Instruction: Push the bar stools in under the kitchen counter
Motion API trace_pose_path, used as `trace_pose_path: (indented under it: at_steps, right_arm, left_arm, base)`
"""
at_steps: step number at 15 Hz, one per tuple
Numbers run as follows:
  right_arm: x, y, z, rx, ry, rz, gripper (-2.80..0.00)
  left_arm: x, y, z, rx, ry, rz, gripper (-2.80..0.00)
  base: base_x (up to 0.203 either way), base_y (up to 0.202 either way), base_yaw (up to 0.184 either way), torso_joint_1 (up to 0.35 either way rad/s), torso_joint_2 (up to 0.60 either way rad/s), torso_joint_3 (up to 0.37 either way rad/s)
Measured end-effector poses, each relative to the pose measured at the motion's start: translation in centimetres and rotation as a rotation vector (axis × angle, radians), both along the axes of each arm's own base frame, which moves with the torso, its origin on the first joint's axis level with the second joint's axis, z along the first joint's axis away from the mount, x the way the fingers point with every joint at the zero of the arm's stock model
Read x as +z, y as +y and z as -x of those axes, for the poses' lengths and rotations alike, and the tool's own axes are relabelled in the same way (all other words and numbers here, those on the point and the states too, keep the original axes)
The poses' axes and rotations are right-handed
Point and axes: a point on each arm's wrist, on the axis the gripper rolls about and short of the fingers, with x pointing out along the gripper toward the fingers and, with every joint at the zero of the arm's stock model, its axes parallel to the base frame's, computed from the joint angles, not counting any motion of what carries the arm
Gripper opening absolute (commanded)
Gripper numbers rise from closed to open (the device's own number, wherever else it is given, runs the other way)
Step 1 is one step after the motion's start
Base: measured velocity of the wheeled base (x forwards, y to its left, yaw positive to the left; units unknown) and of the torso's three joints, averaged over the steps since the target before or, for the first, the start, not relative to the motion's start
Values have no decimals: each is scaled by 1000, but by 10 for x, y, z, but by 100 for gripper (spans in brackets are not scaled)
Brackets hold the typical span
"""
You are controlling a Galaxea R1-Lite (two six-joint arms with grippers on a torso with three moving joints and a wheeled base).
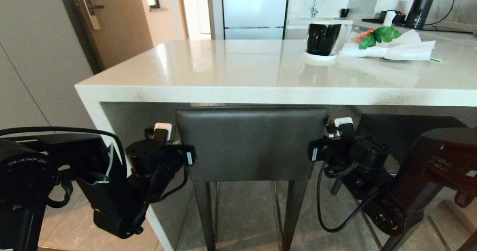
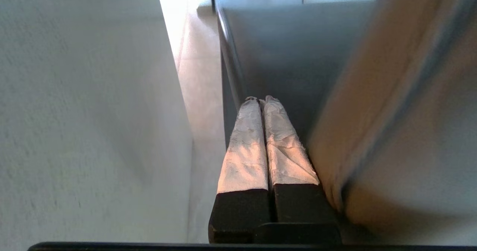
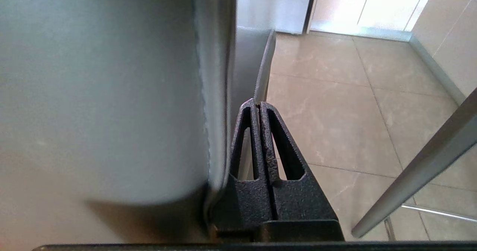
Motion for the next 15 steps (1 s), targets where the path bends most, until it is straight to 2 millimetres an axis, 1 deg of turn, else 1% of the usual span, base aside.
trace_pose_path:
  at_steps: [2,3,5,8,10,12,13,15]
  right_arm:
    - [-3,-5,4,-8,29,5,-280]
    - [-3,-11,6,-19,40,-5,-280]
    - [1,-29,6,-66,48,-38,-280]
    - [7,-62,9,-153,51,-57,-280]
    - [8,-72,22,-175,77,-65,-280]
    - [9,-73,41,-173,106,-65,-280]
    - [15,-73,51,-168,103,-69,-280]
    - [30,-75,71,-161,71,-81,-280]
  left_arm:
    - [-5,5,5,8,32,-13,-280]
    - [-7,10,7,16,51,-19,-280]
    - [-7,21,9,44,64,-18,-280]
    - [-2,38,16,83,73,-19,-280]
    - [1,44,30,87,96,-25,-280]
    - [3,46,49,87,127,-40,-280]
    - [6,48,59,94,132,-44,-280]
    - [21,54,79,109,111,-41,-280]
  base:
    - [0,0,0,0,0,0]
    - [0,0,0,0,0,0]
    - [0,0,0,0,0,0]
    - [0,0,0,0,0,0]
    - [0,0,0,0,0,0]
    - [0,0,0,0,0,0]
    - [0,0,0,0,0,0]
    - [0,0,0,0,0,0]
